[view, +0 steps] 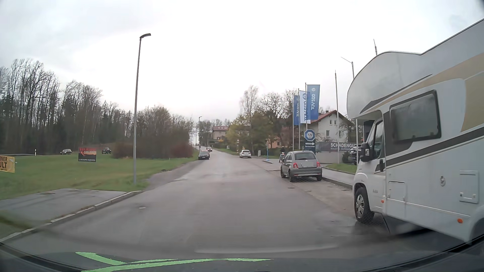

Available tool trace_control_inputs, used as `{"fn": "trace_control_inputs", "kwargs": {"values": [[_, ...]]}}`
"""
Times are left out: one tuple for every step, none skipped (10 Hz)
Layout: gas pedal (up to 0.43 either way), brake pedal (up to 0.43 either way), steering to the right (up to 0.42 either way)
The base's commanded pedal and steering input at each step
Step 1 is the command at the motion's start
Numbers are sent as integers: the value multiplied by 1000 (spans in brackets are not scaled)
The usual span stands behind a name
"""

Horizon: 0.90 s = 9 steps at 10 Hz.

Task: Follow the waypoints while adhering to traffic rules and regulations

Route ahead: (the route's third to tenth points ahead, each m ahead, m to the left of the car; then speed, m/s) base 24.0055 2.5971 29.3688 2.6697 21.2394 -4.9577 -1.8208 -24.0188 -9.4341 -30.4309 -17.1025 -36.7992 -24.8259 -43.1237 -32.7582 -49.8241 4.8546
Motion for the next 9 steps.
{"fn": "trace_control_inputs", "kwargs": {"values": [[0,0,10],[0,0,10],[0,0,10],[0,0,10],[0,0,9],[0,0,9],[0,0,8],[0,0,6],[0,0,5]]}}
